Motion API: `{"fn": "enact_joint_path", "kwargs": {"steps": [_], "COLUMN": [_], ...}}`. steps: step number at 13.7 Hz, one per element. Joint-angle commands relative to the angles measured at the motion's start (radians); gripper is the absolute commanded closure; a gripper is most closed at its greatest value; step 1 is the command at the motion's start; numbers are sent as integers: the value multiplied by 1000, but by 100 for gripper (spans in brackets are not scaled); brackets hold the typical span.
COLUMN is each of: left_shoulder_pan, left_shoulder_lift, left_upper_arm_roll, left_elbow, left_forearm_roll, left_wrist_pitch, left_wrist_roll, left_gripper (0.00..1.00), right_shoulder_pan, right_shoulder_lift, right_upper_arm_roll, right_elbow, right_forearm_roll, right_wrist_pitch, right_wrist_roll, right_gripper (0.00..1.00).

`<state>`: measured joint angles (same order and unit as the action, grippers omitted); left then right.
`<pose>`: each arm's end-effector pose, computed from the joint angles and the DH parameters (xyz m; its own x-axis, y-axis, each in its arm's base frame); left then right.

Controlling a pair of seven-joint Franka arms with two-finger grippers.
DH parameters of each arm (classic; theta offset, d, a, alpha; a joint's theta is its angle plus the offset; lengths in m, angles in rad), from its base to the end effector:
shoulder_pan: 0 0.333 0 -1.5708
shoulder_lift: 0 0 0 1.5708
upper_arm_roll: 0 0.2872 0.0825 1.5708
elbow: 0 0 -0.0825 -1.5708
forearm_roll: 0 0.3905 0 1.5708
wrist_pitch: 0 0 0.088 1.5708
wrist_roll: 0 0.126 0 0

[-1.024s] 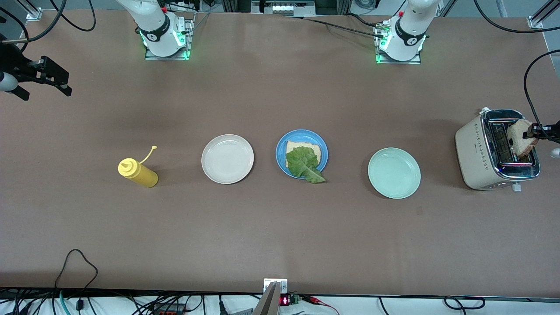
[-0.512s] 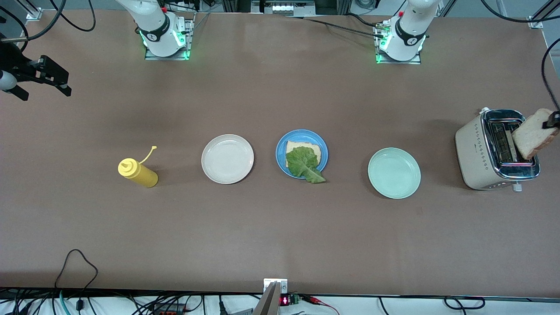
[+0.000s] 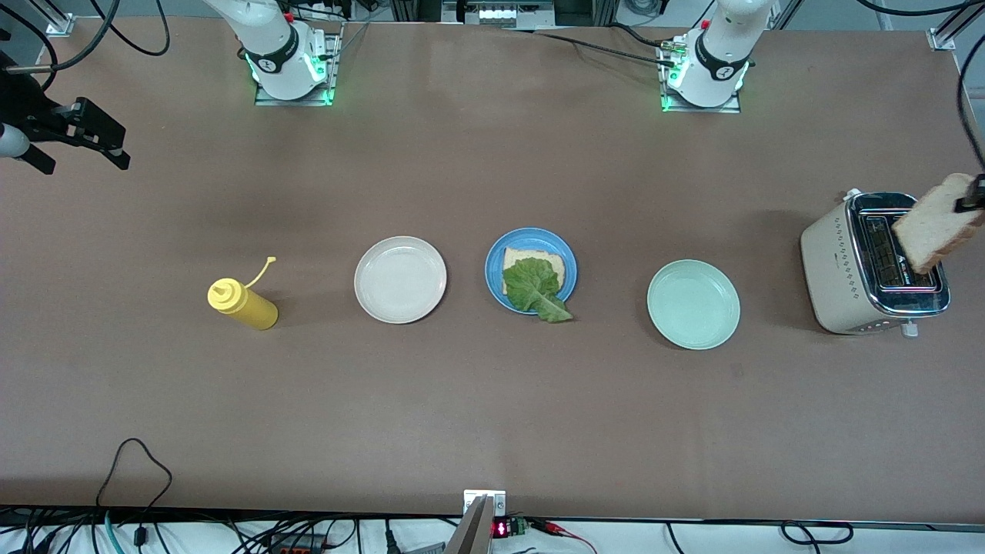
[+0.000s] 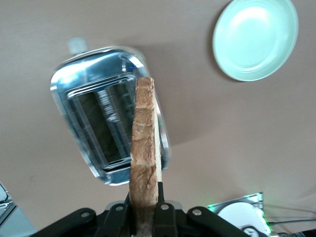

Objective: Make sandwich in blue plate with both arms
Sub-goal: 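Lift the bread slice out of the toaster with the left gripper, then carry the bread slice over the lettuce on the blue plate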

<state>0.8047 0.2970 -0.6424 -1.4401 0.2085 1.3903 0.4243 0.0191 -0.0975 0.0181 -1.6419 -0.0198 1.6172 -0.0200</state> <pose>0.5741 0.1634 0.4812 0.9270 -0.2582 -0.2719 -0.2430 -0.9660 0.0888 0.5390 0.0181 0.6004 0.9957 0.0580 0.0723 0.0565 -0.9981 0.0230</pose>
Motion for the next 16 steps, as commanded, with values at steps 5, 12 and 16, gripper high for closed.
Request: {"fn": "enact_joint_path", "kwargs": {"steps": [5,12,16], "left_shoulder_pan": [-252,-418,-531], "left_shoulder_lift": [103,409,523], "left_upper_arm_roll": [-48,-46,-45], "left_elbow": [21,20,-3], "left_forearm_roll": [-214,-676,-819], "left_wrist_pitch": [-42,109,344], "left_wrist_roll": [-94,-325,-299], "left_gripper": [99,99,99], "right_shoulder_pan": [-1,-2,-2], "right_shoulder_lift": [1,1,1], "right_upper_arm_roll": [-3,-4,-3], "right_elbow": [10,10,10], "right_forearm_roll": [8,9,9], "right_wrist_pitch": [-43,-43,-43], "right_wrist_roll": [49,45,49], "right_gripper": [0,0,0]}}
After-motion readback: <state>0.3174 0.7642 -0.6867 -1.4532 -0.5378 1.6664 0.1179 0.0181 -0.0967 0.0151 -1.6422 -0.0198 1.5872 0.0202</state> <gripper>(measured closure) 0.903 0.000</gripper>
